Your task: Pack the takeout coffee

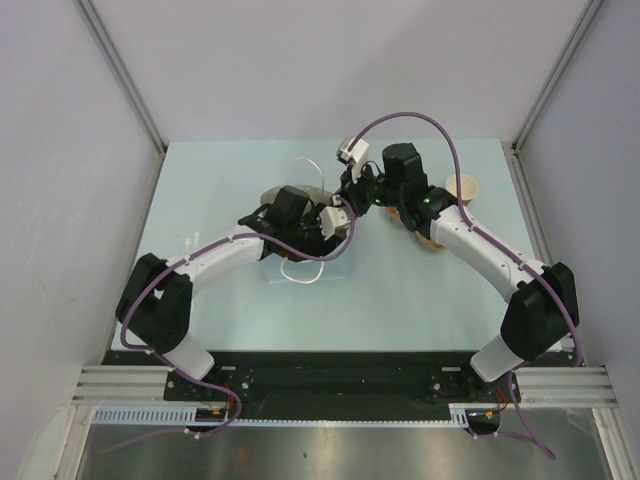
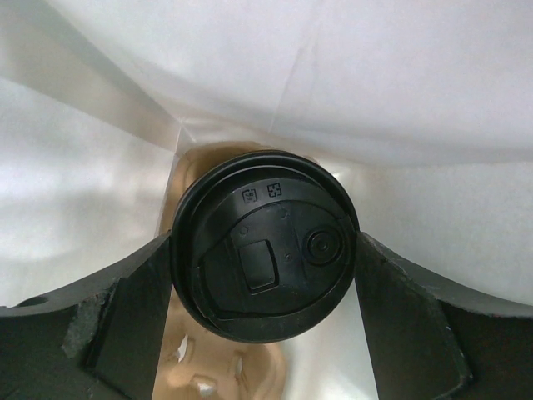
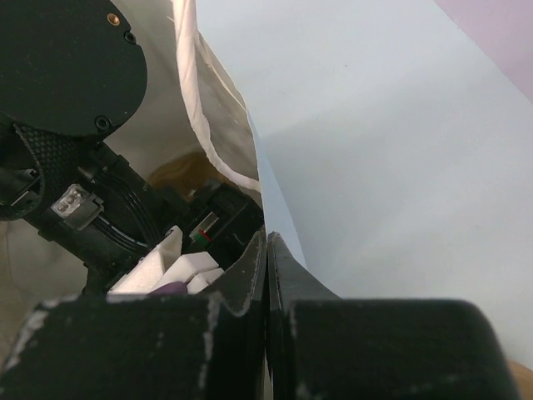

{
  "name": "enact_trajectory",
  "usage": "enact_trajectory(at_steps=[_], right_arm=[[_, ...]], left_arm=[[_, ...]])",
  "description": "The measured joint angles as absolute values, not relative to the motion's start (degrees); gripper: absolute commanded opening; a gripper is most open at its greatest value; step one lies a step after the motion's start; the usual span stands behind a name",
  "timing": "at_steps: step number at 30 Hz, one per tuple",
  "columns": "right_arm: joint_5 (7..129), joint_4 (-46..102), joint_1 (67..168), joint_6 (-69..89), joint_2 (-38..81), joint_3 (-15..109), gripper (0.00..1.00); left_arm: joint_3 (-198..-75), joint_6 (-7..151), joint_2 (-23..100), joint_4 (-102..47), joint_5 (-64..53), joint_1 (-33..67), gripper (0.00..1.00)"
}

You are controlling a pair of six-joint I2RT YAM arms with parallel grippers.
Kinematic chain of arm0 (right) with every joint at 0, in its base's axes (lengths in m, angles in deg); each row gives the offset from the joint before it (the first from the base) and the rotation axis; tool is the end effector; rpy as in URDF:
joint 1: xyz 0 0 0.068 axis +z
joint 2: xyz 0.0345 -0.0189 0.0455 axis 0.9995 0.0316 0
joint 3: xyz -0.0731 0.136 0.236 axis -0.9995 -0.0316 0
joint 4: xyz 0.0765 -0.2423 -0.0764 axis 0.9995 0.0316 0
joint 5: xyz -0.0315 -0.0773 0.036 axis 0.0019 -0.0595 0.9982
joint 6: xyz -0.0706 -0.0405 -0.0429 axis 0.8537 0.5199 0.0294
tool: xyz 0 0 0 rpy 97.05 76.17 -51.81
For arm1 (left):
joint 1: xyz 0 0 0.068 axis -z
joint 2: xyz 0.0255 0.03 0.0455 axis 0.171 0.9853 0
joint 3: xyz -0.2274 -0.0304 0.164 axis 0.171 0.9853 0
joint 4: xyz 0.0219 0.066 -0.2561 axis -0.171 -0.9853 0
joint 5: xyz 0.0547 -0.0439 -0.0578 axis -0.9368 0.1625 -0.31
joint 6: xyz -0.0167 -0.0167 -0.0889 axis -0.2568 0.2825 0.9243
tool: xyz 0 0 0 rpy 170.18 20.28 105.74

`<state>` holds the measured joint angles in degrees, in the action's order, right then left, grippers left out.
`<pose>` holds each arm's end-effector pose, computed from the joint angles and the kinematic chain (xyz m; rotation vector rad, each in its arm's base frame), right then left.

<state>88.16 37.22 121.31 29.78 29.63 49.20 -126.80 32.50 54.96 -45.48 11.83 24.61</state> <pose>0.3222 0.2561 0.3440 -1.0582 1.6470 0.6998 0.2926 -0.2437 0.2106 1.3922 1.8831 -0.5781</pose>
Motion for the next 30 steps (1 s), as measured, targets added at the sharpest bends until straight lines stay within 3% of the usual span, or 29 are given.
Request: enact_trajectory(at_steps=[3, 4, 8, 30], right_arm=[[88.57, 37.31, 121.31, 29.75, 29.78, 49.35, 0.0], [88.81, 37.31, 121.33, 29.75, 29.78, 49.35, 0.0], [89.53, 37.31, 121.4, 29.71, 29.82, 49.37, 0.0], [90.3, 38.07, 121.35, 30.04, 29.85, 49.59, 0.0]], left_arm=[[-127.35, 32.5, 54.35, -47.64, 10.52, 24.61, 0.74], [-127.57, 32.48, 54.07, -48.67, 10.06, 24.59, 0.85], [-128.27, 32.59, 53.17, -51.27, 8.95, 24.59, 0.99], [-139.72, 35.59, 45.02, -61.28, 8.99, 24.2, 0.99]])
